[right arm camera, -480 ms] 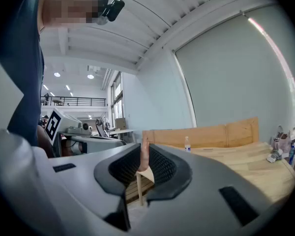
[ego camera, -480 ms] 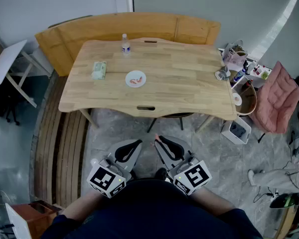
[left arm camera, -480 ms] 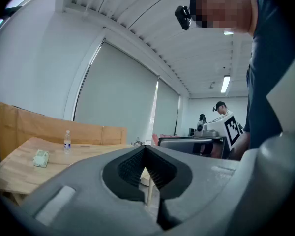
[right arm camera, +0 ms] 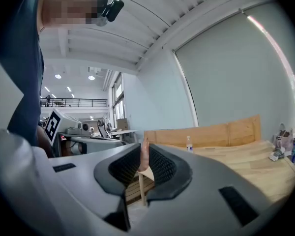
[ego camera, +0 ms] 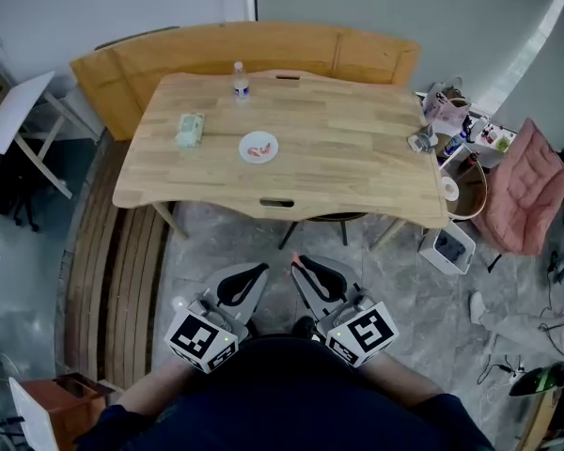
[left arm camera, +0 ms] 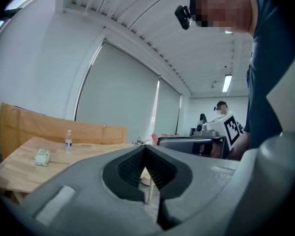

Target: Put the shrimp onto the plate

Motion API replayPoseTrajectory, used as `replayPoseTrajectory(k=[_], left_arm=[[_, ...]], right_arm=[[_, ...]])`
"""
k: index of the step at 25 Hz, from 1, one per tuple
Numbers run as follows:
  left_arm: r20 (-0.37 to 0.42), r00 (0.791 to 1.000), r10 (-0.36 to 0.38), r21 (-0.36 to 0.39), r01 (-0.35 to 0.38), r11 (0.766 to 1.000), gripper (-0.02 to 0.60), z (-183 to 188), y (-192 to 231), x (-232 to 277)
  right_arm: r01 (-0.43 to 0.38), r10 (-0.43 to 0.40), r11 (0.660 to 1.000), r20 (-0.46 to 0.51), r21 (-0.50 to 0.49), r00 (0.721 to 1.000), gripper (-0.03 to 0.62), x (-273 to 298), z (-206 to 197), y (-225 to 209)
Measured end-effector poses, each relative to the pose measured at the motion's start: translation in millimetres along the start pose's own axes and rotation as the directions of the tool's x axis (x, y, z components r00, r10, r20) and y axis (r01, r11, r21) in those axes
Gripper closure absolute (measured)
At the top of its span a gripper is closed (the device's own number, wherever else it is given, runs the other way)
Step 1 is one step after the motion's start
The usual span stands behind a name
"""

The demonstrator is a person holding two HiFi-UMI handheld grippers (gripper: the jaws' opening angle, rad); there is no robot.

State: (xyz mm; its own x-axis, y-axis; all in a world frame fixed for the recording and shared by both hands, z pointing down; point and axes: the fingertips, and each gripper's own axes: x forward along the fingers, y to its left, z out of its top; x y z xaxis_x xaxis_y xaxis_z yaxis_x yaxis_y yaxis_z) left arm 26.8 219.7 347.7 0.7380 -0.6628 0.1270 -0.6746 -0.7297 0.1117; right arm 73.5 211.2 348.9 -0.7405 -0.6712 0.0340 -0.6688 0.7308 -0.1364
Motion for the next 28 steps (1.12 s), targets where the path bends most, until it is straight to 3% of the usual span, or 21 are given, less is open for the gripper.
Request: replayPoseTrajectory(k=[20, 28], left_arm=[[-0.021, 0.996, 0.086, -0.032, -0.087, 0.996, 0.577, -16.2, -17.8, 43.9], [-0.008, 0.994, 0.111, -0.016, -0.111, 0.994, 0.577, -11.7, 14.1, 56.7]], right_arm=[[-0.073, 0.073, 0.997, -0.009, 0.037, 0.997, 0.531, -14.9, -10.4, -54.9], [-0.079, 0.08, 0.997, -0.031, 0.02, 0.996, 0.533, 9.3, -17.0, -79.9]])
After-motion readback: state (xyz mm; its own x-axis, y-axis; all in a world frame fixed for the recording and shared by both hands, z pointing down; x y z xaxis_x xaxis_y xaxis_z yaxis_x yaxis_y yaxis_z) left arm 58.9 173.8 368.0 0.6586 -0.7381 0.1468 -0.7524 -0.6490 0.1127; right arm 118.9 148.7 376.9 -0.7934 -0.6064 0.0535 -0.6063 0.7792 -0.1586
